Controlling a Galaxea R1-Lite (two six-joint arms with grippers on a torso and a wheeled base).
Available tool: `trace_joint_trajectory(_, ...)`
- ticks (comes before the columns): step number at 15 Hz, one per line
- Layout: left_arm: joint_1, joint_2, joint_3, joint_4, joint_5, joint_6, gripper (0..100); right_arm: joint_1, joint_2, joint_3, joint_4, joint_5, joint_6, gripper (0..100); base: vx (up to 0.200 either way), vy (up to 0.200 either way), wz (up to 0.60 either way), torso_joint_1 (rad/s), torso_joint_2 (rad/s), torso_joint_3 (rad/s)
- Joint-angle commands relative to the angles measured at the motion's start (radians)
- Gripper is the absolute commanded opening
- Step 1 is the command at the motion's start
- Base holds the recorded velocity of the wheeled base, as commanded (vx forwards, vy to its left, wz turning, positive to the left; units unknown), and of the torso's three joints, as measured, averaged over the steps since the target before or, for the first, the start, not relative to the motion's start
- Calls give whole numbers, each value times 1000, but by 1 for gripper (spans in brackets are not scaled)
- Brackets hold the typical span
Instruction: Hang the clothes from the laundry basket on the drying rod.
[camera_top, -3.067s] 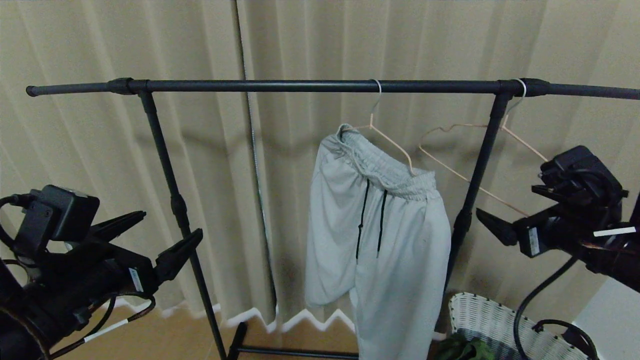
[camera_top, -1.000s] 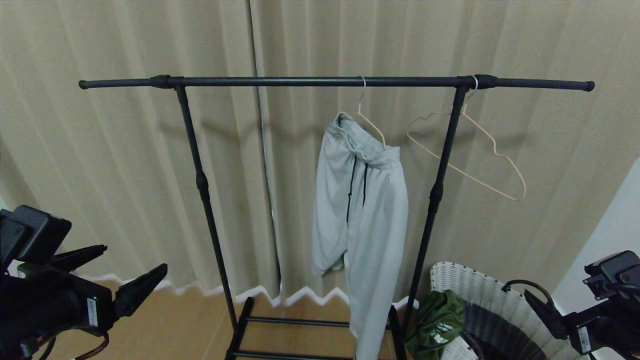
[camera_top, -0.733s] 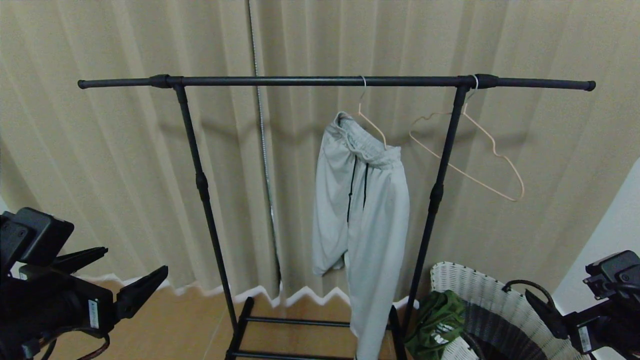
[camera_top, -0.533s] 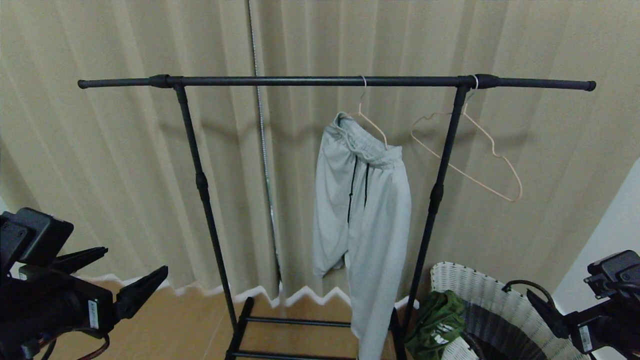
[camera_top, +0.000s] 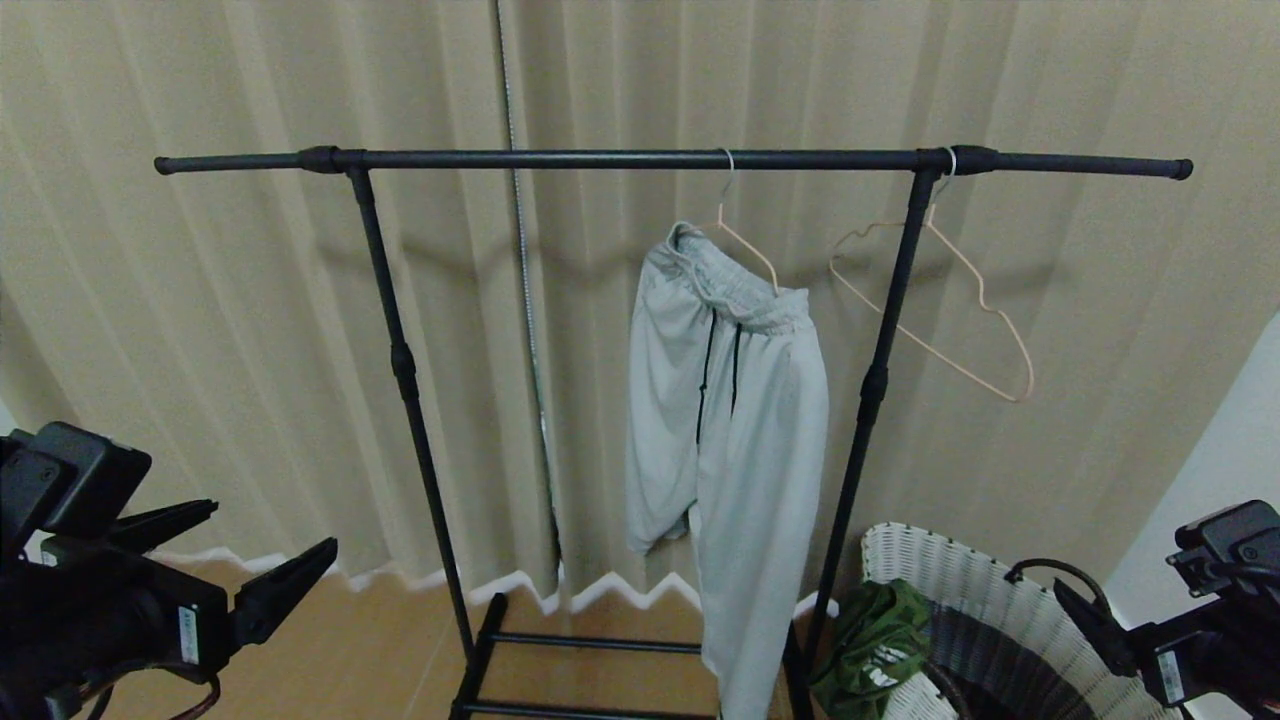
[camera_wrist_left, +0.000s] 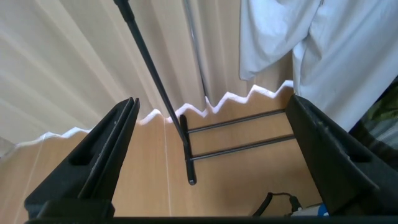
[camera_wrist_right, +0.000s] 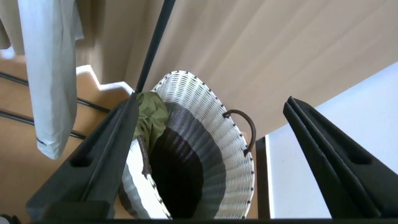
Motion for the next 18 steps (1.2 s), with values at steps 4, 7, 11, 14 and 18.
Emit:
trace_joint_trajectory(4,-3,4,3,0,0,1,100,0,7,0,1,0,0,100,0,0,0,-156,383,224)
trace_joint_trajectory(7,-7,4,12,-2,-2,6,100,0,8,0,3,0,0,100,0,0,0,-185,463,277)
trace_joint_trajectory(11,-9,0,25,-2,-3,6,100,0,5,0,24,0,0,100,0,0,0,-168,455,292)
trace_joint_trajectory(14,-12,0,34,-3,-3,9,100,0,7,0,47,0,0,100,0,0,0,-141,455,305)
trace_joint_trajectory(18,-32,0,35,-3,-3,44,100,-1,4,0,49,-2,0,100,0,0,0,-51,167,109)
